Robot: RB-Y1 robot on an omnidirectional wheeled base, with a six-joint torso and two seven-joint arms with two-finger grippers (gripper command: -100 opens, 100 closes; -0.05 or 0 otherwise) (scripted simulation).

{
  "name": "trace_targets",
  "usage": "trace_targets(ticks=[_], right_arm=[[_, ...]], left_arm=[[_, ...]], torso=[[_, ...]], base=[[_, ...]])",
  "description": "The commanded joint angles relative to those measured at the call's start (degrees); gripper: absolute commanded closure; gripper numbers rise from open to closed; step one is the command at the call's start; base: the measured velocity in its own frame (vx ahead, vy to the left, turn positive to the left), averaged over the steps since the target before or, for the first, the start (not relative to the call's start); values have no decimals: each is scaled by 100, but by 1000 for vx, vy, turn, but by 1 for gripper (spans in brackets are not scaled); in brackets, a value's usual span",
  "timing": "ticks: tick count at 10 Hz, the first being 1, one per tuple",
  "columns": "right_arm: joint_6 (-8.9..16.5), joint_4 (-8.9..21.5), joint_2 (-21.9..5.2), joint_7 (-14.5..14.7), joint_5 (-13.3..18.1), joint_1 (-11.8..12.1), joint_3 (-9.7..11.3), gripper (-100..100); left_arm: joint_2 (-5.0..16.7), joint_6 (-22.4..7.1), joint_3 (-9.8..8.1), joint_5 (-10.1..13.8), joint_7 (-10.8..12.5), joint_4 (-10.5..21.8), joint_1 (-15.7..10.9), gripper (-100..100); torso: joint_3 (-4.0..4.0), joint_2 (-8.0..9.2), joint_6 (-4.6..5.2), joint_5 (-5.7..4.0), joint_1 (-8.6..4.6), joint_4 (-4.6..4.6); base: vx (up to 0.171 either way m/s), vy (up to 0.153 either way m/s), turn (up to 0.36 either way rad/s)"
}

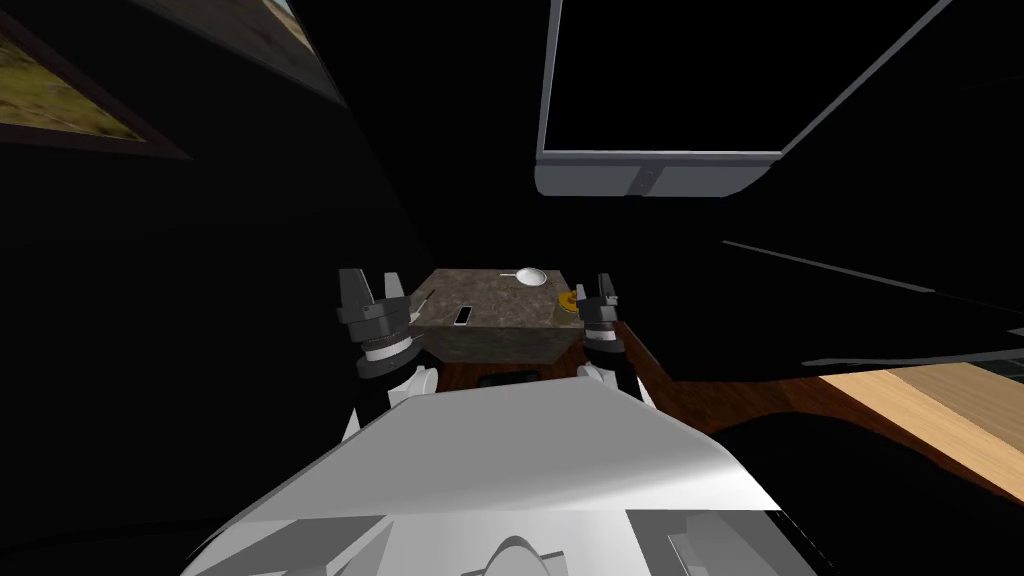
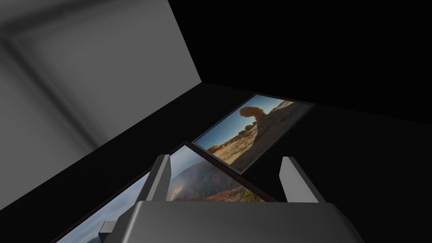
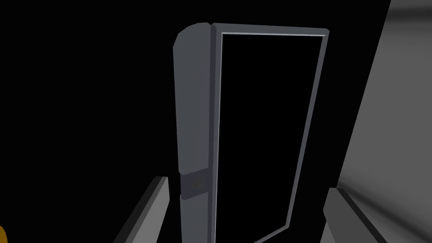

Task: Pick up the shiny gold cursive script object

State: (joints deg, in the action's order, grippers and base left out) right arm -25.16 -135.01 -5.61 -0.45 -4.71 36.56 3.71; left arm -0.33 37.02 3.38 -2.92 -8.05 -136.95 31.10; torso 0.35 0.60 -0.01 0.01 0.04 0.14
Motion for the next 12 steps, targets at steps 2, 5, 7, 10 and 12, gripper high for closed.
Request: trace_targets(ticks=[2,5,7,10,12], right_arm=[[37,-28,-393,208,-97,253,122,-100],[65,7,-861,512,-253,537,312,-100],[76,40,-1149,683,-347,677,421,-100],[86,86,-1530,865,-452,813,541,-100],[93,146,-1851,1056,-567,945,672,-100]], left_arm=[[0,0,0,0,0,0,1,0],[0,0,0,0,0,0,1,0],[0,0,0,0,0,0,1,0],[0,0,0,0,0,0,1,0],[0,0,0,0,0,0,1,0]], torso=[[-6,-12,1,0,0,-2],[-10,-18,2,2,6,-3],[-17,-31,1,1,1,-6],[-16,-29,-1,2,7,-6],[-21,-37,-2,1,6,-8]], base=[[-99,27,86],[-104,44,136],[-69,36,162],[-69,41,122],[-50,45,187]])
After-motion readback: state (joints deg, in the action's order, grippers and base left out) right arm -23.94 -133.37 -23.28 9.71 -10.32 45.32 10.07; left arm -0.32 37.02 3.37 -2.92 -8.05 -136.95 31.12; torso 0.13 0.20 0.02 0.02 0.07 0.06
